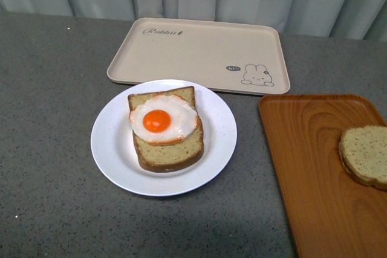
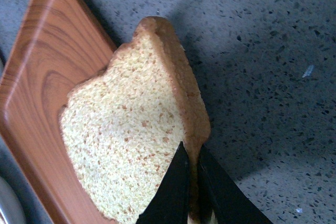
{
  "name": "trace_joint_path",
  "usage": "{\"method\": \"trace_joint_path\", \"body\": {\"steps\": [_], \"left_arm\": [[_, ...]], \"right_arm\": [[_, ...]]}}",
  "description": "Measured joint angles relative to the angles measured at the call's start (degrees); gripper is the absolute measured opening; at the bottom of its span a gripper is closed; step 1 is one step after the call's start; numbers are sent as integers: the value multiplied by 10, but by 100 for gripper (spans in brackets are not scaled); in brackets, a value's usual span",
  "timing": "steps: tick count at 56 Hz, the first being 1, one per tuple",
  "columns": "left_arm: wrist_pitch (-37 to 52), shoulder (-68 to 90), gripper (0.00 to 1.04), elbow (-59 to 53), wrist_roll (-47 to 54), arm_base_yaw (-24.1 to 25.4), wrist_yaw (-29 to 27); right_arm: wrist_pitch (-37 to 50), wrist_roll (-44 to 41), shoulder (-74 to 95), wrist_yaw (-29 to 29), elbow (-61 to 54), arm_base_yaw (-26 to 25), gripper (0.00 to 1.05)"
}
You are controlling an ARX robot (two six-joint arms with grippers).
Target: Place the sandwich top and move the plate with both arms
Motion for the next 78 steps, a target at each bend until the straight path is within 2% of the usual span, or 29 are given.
{"method": "trace_joint_path", "body": {"steps": [16,26,41,56,70,78], "left_arm": [[0,0,98,0,0,0,0],[0,0,98,0,0,0,0],[0,0,98,0,0,0,0],[0,0,98,0,0,0,0],[0,0,98,0,0,0,0],[0,0,98,0,0,0,0]], "right_arm": [[-1,19,-85,-39,0,18,2],[9,40,-151,-78,-4,64,2],[43,96,-205,-92,-10,183,2],[126,193,-170,-57,-19,365,2],[164,220,-47,-18,37,458,2],[159,228,12,-3,86,483,2]]}}
